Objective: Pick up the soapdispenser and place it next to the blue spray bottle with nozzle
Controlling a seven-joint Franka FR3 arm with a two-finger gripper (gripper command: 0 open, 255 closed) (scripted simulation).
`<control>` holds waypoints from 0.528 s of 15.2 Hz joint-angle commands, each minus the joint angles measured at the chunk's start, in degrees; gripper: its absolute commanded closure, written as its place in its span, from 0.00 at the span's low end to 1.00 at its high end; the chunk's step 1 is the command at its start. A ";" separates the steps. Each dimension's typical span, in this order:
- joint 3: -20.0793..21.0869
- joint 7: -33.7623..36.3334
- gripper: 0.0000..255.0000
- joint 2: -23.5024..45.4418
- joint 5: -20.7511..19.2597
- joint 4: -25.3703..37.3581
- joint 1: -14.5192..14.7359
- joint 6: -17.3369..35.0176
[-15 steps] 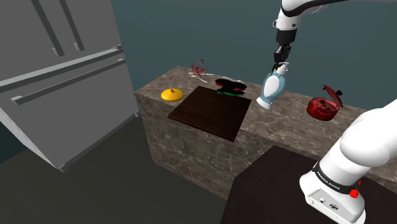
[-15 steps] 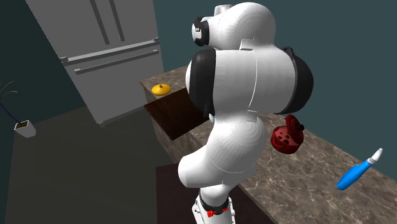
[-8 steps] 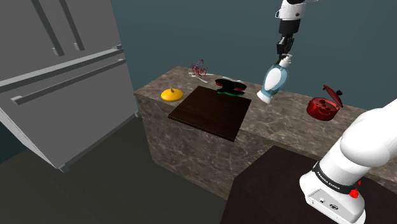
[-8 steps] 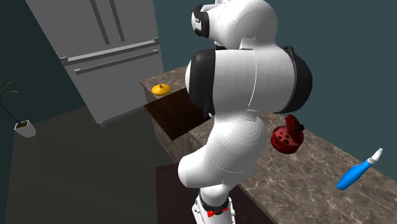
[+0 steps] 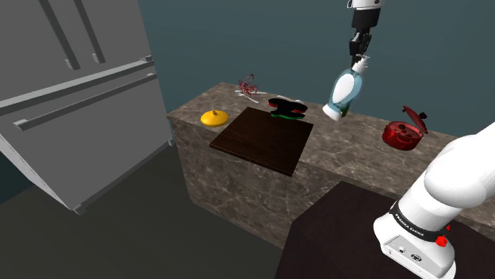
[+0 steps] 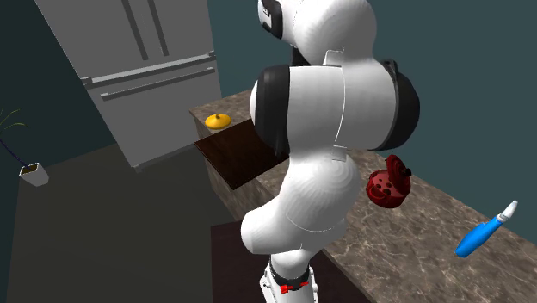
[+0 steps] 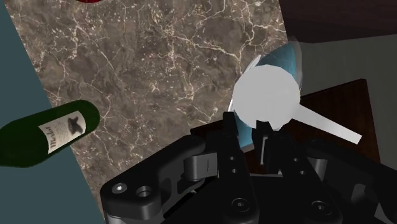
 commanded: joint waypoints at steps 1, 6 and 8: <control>0.05 -0.15 1.00 0.44 0.10 1.99 0.05 -1.56; 0.11 -0.60 1.00 1.58 0.30 7.03 0.14 -5.45; 0.12 -0.80 1.00 2.14 0.39 9.16 0.17 -7.03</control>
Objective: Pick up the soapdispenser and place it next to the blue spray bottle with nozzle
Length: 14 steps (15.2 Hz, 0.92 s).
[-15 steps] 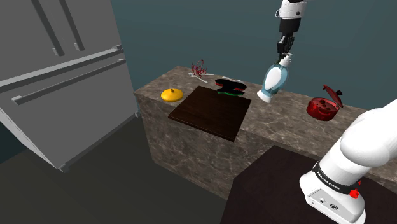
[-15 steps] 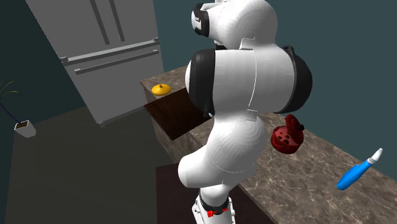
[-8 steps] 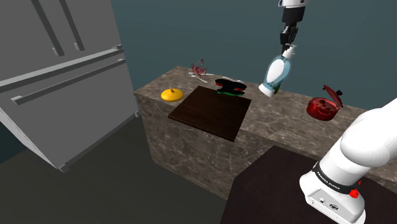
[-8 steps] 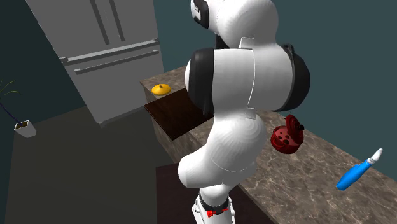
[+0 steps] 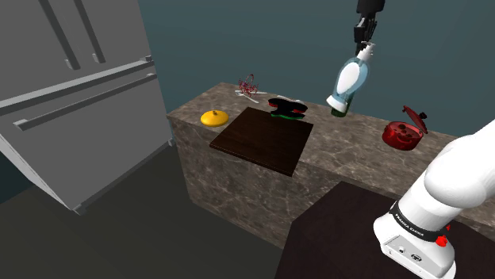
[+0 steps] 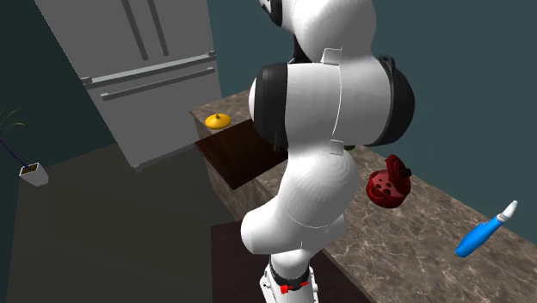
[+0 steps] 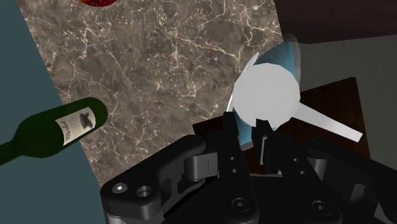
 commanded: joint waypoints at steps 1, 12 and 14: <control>0.10 -0.06 1.00 0.74 0.17 2.45 0.10 -1.73; -0.04 -1.09 0.00 3.49 0.50 11.72 0.14 -8.24; -4.70 21.77 0.00 18.25 14.24 25.22 -5.22 -21.89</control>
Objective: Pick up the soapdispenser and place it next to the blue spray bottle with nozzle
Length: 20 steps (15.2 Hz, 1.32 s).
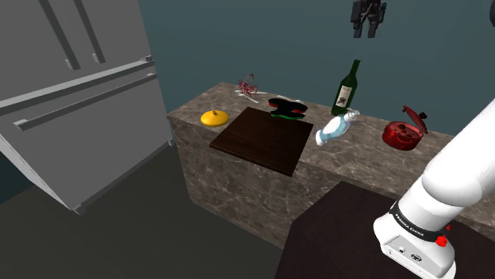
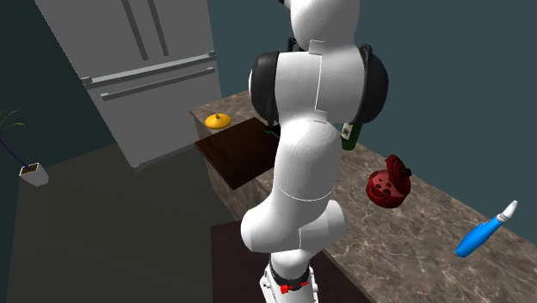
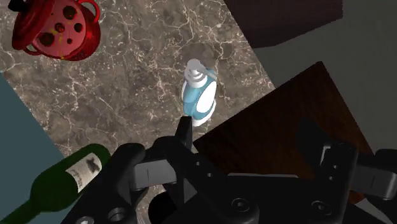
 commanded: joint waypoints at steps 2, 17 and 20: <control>-3.06 17.12 0.00 7.37 9.53 4.76 -3.07 -6.97; -2.09 18.11 1.00 2.10 8.09 -6.31 -1.99 -0.69; -2.09 18.11 1.00 2.10 8.09 -6.31 -1.99 -0.69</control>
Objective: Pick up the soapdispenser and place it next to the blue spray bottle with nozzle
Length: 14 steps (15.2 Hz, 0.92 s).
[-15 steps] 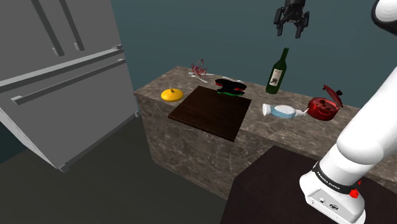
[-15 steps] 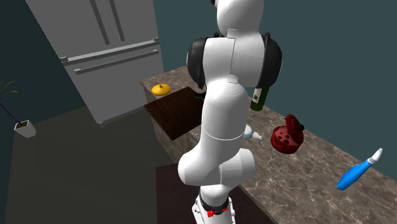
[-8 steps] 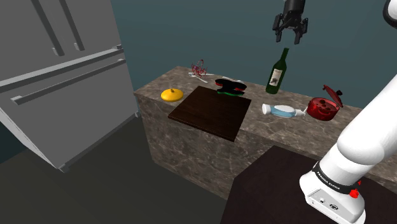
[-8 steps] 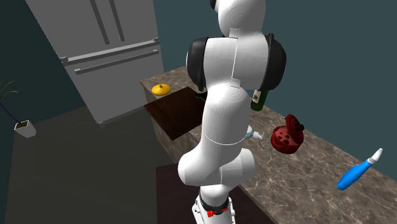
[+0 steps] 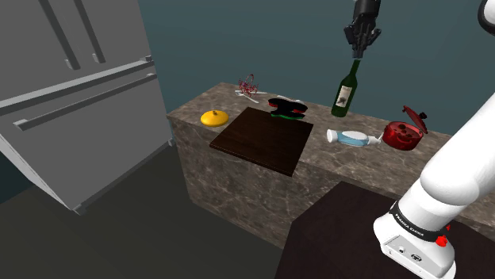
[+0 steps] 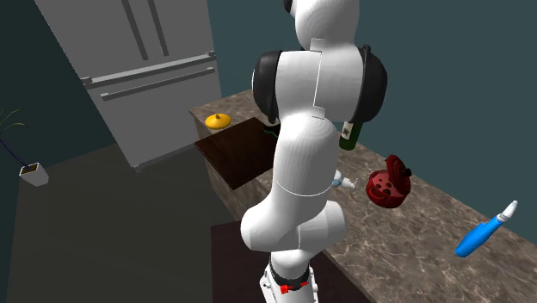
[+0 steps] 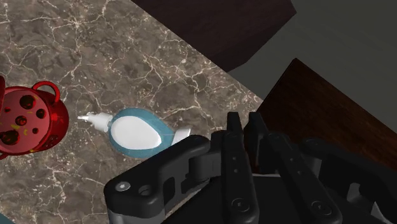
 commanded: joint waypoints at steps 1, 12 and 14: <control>0.00 0.00 1.00 0.00 0.00 0.00 0.00 0.00; -0.45 -5.77 0.00 -6.17 -5.68 -14.22 -0.58 9.51; -0.87 -8.00 0.00 -7.97 -7.72 -19.03 -1.00 13.17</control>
